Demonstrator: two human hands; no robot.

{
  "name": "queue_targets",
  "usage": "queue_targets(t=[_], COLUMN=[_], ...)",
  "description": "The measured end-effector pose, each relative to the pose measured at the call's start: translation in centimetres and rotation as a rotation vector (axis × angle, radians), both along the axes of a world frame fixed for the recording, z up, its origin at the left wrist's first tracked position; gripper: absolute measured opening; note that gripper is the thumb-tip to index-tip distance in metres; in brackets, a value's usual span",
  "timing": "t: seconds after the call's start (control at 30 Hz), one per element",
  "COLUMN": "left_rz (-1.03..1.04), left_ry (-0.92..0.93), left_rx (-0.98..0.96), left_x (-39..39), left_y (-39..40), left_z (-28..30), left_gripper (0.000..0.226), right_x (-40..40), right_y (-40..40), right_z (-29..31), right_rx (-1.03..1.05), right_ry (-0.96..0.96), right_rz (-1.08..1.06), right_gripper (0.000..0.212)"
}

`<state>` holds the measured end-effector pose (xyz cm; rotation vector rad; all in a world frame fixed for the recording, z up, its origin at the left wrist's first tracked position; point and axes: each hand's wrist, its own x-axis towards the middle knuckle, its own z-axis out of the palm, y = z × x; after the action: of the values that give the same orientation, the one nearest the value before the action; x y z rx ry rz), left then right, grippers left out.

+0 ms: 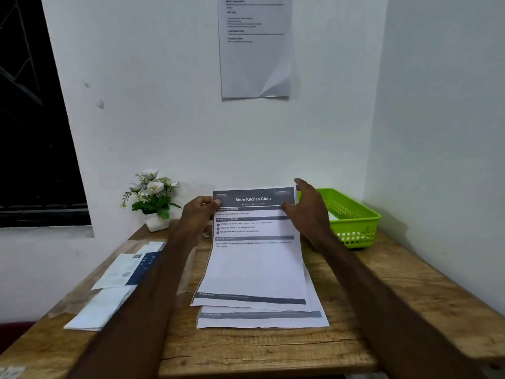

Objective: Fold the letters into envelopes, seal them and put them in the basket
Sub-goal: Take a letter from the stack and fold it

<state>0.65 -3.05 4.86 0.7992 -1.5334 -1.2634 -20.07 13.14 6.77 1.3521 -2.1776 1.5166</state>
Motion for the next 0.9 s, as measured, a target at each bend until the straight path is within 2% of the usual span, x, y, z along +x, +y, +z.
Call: queue_targets(t=[0.07,0.17,0.23,0.43,0.57,0.63,0.7,0.8,0.9], left_rz=[-0.033,-0.081,-0.101,-0.135,-0.335,-0.438,-0.471,-0.463,-0.477], left_ry=[0.048,0.091,0.111,0.127,-0.014,-0.077,-0.064,0.004,0.059], left_rx=[0.041,0.076,0.089,0.124,0.205,0.216,0.230,0.279,0.310], left_x=[0.3,0.2,0.0,-0.1,0.6,0.7,0.5,0.3,0.2], left_y=[-0.1,0.1,0.2,0.1,0.6,1.0,1.1,1.2,1.2], left_z=[0.3,0.4,0.5,0.6,0.6,0.1,-0.4,-0.3,-0.1], left_gripper=[0.011,0.014,0.015,0.020,0.044,0.045,0.044,0.034,0.030], right_x=[-0.5,-1.4,-1.5,-1.2,-1.4,-1.6,-1.8,-2.0,-2.0], right_y=[-0.1,-0.4,-0.1,0.1,-0.1,-0.2,-0.3,-0.2,0.0], right_z=[-0.1,-0.1,0.3,1.0,0.9,0.8,0.7,0.7,0.8], right_rx=[-0.057,-0.148,-0.220,-0.274,-0.315,-0.332,-0.335,-0.324,-0.317], right_ry=[-0.158,-0.272,-0.369,-0.498,-0.581,-0.643,-0.688,-0.671,-0.546], right_rz=[0.126,0.249,0.311,0.487,0.500,0.498,0.515,0.523,0.517], right_gripper=[0.055,0.024,0.016,0.018,0.016,0.018,0.021,0.021,0.022])
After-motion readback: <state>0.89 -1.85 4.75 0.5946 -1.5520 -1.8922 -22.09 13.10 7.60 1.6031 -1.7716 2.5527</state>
